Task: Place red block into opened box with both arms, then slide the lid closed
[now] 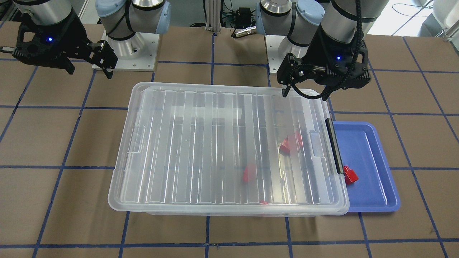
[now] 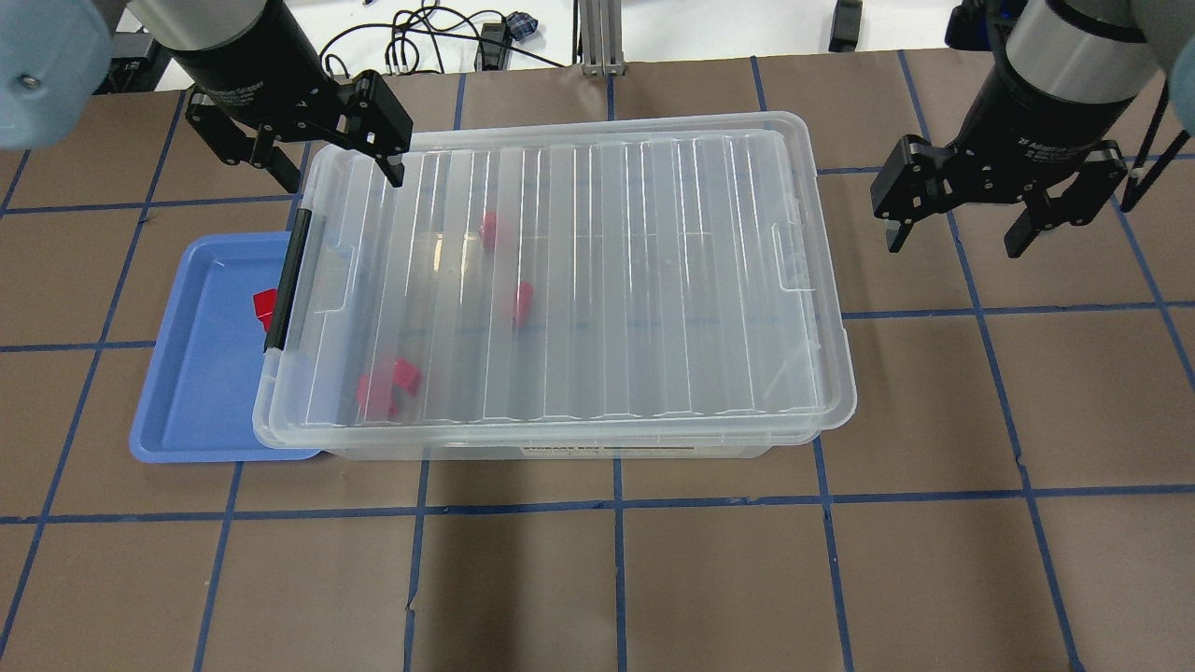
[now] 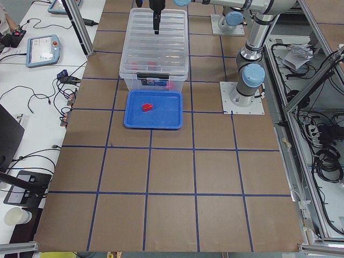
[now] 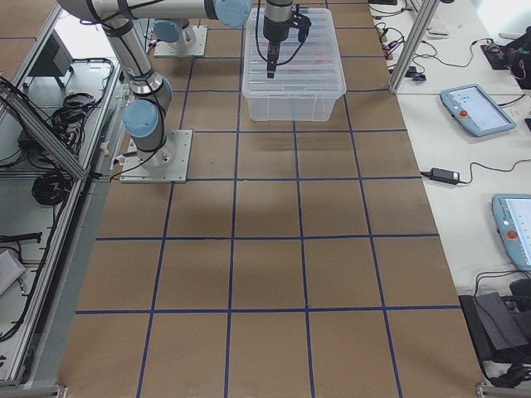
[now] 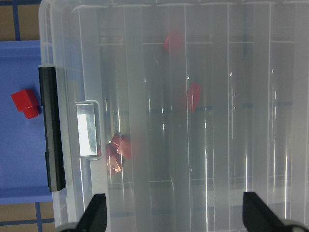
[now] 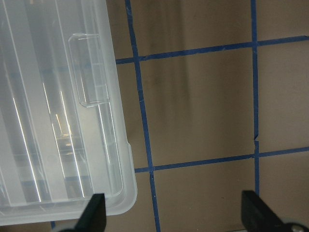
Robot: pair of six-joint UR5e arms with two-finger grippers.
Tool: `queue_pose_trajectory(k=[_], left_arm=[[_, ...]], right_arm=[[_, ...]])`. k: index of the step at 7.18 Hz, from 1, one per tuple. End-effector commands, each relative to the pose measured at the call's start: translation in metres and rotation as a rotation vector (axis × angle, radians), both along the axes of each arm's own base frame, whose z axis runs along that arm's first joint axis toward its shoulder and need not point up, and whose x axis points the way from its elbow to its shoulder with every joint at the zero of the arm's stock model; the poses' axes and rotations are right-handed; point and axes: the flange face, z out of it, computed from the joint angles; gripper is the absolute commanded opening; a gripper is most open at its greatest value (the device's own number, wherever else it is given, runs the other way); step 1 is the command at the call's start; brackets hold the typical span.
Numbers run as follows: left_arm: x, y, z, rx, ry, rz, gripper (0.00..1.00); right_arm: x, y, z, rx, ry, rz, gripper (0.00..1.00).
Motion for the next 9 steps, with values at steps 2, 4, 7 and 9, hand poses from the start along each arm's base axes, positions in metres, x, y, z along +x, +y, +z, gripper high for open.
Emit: queue_pose_trajectory(k=[2, 4, 7, 9], left_arm=[[0.000, 0.005, 0.007, -0.014, -0.001, -0.001, 1.00], [-0.002, 0.000, 0.000, 0.000, 0.000, 0.000, 1.00], [-0.001, -0.001, -0.001, 0.003, -0.011, -0.001, 1.00], [0.000, 0.011, 0.001, 0.047, -0.018, 0.001, 1.00]], right_arm=[[0.001, 0.010, 0.013, -0.029, -0.001, 0.001, 1.00], [0.000, 0.016, 0.013, -0.033, 0.011, 0.002, 1.00], [0.001, 0.006, 0.002, -0.026, -0.001, -0.009, 1.00], [0.000, -0.027, -0.035, 0.020, -0.004, -0.006, 1.00]])
